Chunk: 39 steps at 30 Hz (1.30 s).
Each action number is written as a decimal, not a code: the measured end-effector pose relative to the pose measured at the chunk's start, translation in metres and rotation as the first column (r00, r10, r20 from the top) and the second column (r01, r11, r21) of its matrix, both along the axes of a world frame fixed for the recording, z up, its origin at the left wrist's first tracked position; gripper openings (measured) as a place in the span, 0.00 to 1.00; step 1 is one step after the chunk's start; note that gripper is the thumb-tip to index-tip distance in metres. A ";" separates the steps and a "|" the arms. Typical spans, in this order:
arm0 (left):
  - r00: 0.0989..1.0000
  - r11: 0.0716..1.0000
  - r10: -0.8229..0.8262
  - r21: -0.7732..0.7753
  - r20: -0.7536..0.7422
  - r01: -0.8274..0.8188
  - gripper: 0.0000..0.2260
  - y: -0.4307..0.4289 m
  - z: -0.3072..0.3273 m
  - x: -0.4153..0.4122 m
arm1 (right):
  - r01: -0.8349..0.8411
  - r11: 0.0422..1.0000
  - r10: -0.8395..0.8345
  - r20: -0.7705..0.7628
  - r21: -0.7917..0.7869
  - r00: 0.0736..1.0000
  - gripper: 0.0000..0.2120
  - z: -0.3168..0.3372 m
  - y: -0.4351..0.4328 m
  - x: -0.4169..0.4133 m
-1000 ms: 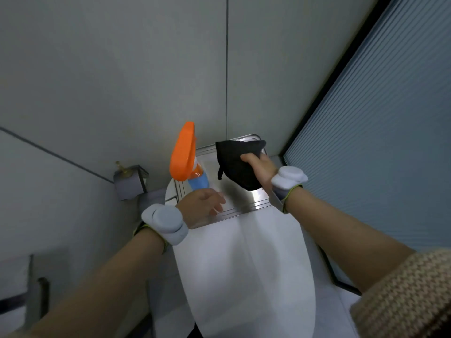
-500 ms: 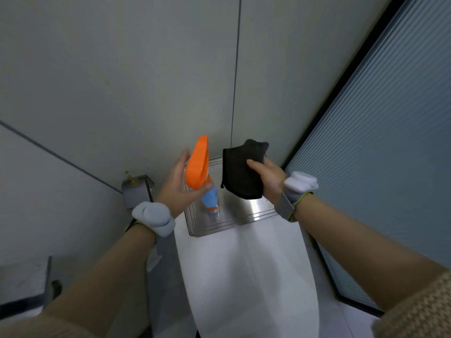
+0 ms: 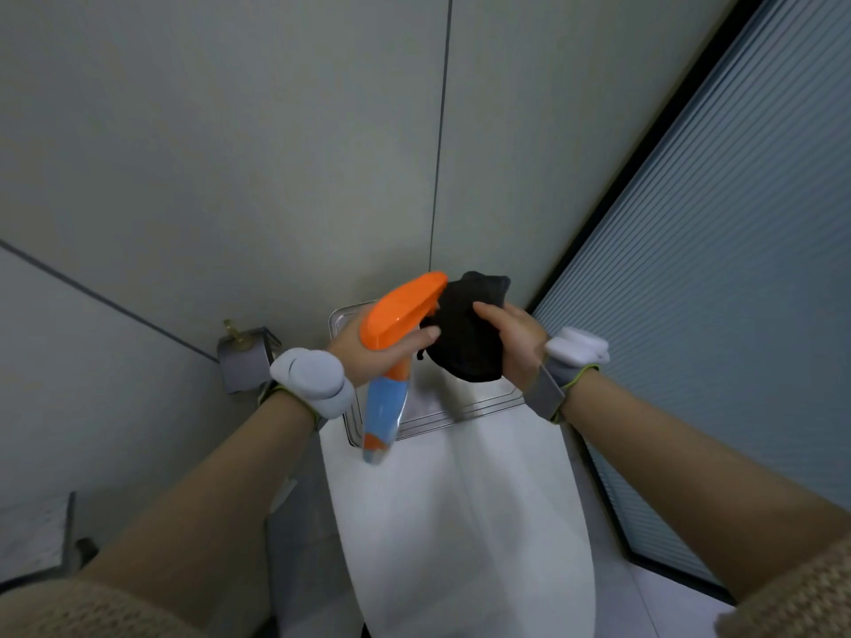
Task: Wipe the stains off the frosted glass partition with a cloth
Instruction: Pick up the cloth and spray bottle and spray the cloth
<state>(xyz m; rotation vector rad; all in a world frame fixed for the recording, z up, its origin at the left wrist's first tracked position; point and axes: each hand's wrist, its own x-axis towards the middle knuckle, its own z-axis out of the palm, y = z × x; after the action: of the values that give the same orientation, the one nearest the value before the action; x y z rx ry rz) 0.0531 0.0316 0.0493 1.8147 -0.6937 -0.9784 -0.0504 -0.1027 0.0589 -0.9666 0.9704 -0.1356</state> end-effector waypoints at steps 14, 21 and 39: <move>0.990 0.977 0.025 0.215 -0.137 0.005 0.12 0.000 -0.006 -0.018 | 0.016 1.000 -0.016 -0.052 0.013 0.999 0.16 -0.007 -0.005 -0.002; 0.999 0.969 0.039 0.245 0.022 -0.043 0.09 -0.009 0.001 -0.022 | 0.019 0.999 -0.022 -0.110 -0.028 0.994 0.16 -0.005 -0.004 0.000; 0.965 0.980 0.155 -0.159 0.210 -0.122 0.32 0.008 -0.020 0.012 | 0.029 0.999 -0.027 -0.083 0.032 0.996 0.16 -0.010 0.000 0.001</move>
<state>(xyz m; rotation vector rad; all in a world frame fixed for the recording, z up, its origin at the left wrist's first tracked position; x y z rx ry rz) 0.0647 0.0392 0.0291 1.8322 -0.7422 -0.6226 -0.0498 -0.1027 0.0490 -0.9340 1.0589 -0.1035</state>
